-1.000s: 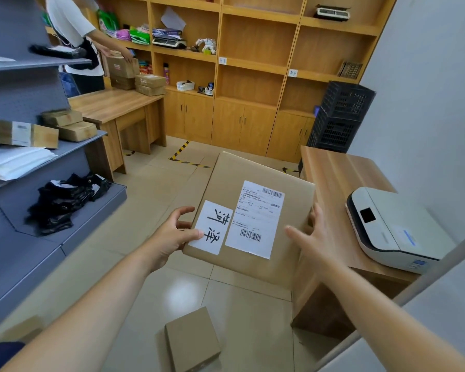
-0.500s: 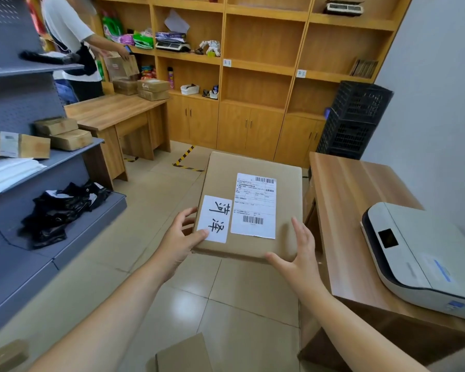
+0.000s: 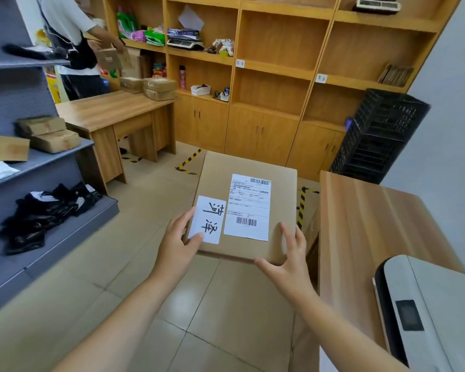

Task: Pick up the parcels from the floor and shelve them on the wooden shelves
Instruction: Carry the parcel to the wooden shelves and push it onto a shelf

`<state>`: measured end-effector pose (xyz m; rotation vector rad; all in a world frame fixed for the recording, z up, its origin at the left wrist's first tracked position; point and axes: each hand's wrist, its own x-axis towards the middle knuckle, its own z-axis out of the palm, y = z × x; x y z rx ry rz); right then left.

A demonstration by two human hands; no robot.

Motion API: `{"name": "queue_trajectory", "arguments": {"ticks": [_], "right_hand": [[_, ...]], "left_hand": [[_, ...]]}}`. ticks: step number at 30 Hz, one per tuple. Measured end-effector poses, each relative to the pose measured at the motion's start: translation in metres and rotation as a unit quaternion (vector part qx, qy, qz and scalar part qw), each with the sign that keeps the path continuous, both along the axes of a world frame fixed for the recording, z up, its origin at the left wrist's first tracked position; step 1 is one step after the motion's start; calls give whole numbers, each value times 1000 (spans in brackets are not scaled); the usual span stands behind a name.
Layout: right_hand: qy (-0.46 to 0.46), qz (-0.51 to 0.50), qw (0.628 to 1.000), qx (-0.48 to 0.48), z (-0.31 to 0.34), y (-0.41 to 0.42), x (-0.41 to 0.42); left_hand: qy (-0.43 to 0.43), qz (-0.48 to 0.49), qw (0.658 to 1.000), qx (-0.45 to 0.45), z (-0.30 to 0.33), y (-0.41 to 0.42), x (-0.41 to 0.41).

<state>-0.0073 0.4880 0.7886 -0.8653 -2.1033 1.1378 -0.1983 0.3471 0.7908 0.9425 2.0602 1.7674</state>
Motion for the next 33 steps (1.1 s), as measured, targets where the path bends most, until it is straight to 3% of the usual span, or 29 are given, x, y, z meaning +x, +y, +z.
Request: {"name": "queue_trajectory", "arguments": {"ticks": [7, 13, 27, 33], "right_hand": [[15, 4, 1000, -14, 0, 67, -27], [6, -4, 1000, 5, 0, 135, -59], [-3, -48, 996, 77, 24, 333, -254], [-20, -78, 994, 79, 28, 413, -302]], "left_hand": [[88, -24, 992, -92, 4, 58, -23], [110, -57, 982, -141, 2, 122, -60], [174, -84, 974, -118, 31, 330, -264], [173, -110, 972, -115, 27, 424, -322]]}}
